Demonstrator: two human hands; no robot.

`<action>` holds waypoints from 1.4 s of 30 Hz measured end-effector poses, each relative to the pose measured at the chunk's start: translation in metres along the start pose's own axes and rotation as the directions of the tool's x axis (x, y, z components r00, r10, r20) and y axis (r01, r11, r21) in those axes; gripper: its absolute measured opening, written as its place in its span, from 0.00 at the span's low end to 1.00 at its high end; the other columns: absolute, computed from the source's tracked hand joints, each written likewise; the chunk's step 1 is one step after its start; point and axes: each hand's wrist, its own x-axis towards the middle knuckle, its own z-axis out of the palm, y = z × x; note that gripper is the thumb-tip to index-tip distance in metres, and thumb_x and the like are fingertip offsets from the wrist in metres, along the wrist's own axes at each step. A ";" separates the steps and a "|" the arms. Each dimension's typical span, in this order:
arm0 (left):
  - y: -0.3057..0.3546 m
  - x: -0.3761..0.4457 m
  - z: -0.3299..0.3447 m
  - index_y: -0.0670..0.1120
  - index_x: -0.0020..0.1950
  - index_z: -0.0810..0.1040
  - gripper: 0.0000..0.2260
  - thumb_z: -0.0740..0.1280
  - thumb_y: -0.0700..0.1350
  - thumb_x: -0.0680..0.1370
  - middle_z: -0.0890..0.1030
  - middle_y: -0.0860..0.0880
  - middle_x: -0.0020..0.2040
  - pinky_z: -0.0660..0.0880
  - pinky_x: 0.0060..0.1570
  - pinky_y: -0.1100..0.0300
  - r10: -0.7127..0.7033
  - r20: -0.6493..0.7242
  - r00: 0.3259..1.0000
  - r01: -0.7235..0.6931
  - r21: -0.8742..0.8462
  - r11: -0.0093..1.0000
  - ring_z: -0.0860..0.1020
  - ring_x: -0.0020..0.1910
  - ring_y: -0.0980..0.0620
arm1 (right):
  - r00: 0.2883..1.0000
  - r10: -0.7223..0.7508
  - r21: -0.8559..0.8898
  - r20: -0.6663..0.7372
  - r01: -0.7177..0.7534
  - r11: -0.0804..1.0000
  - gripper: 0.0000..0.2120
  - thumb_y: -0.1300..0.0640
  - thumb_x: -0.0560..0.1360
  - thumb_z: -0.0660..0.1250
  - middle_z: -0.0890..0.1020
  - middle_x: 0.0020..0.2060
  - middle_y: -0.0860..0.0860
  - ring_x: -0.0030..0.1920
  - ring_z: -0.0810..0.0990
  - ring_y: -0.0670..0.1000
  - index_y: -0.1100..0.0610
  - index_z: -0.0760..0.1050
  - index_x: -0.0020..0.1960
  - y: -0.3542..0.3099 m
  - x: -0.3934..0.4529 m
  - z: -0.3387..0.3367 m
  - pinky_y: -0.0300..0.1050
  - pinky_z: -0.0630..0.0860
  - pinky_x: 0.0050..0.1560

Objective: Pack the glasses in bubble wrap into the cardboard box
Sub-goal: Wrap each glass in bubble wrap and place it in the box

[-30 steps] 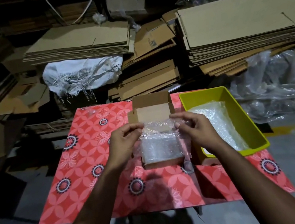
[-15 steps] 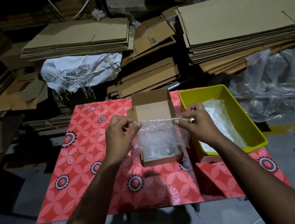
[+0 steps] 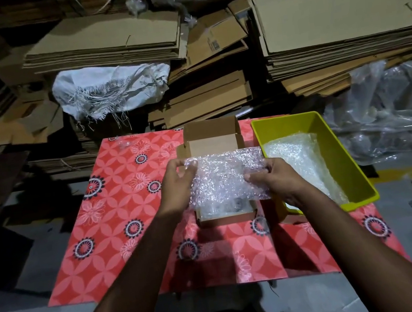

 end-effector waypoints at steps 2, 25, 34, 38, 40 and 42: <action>-0.019 -0.003 0.000 0.46 0.64 0.70 0.17 0.71 0.42 0.78 0.79 0.44 0.54 0.77 0.40 0.57 -0.122 0.068 0.990 0.126 -0.060 0.990 0.78 0.44 0.49 | 0.997 0.037 -0.067 -0.068 -0.042 0.997 0.08 0.62 0.70 0.78 0.85 0.42 0.58 0.38 0.82 0.52 0.61 0.81 0.46 0.010 0.003 0.000 0.47 0.79 0.40; -0.126 0.034 0.009 0.49 0.64 0.78 0.21 0.74 0.46 0.72 0.79 0.48 0.63 0.72 0.59 0.48 0.334 0.187 0.924 -0.341 0.798 0.496 0.73 0.62 0.45 | 0.950 -0.286 -0.953 0.128 0.198 0.229 0.24 0.64 0.75 0.64 0.75 0.65 0.56 0.68 0.72 0.59 0.58 0.69 0.70 0.067 0.046 0.051 0.55 0.72 0.65; -0.127 0.044 0.017 0.49 0.66 0.75 0.33 0.76 0.61 0.64 0.72 0.44 0.69 0.66 0.58 0.45 0.182 0.249 0.951 -0.274 0.953 0.132 0.70 0.64 0.40 | 0.995 0.000 -0.993 0.100 0.099 -0.061 0.33 0.56 0.76 0.61 0.67 0.76 0.52 0.80 0.48 0.60 0.58 0.54 0.78 0.061 0.055 0.043 0.68 0.49 0.74; -0.130 0.048 0.017 0.44 0.62 0.77 0.36 0.78 0.60 0.60 0.74 0.42 0.66 0.68 0.56 0.44 0.172 0.302 0.938 -0.312 0.949 0.035 0.69 0.64 0.41 | 0.995 0.022 -0.995 0.094 0.095 -0.026 0.37 0.54 0.70 0.69 0.72 0.71 0.55 0.79 0.52 0.58 0.59 0.58 0.75 0.062 0.062 0.042 0.67 0.50 0.74; -0.130 0.052 0.017 0.42 0.61 0.77 0.37 0.79 0.60 0.58 0.75 0.41 0.65 0.70 0.53 0.44 0.126 0.302 0.945 -0.307 0.952 0.017 0.70 0.63 0.41 | 0.994 0.046 -0.992 0.094 0.098 -0.083 0.38 0.53 0.70 0.69 0.73 0.71 0.55 0.79 0.52 0.57 0.59 0.58 0.75 0.057 0.064 0.042 0.66 0.52 0.74; -0.129 0.057 0.018 0.44 0.59 0.79 0.36 0.79 0.60 0.56 0.75 0.41 0.65 0.73 0.52 0.44 0.091 0.289 0.953 -0.292 0.956 0.018 0.72 0.62 0.41 | 0.994 0.069 -0.988 0.090 0.098 -0.123 0.38 0.53 0.71 0.68 0.71 0.73 0.56 0.79 0.51 0.57 0.60 0.57 0.77 0.051 0.064 0.042 0.65 0.53 0.74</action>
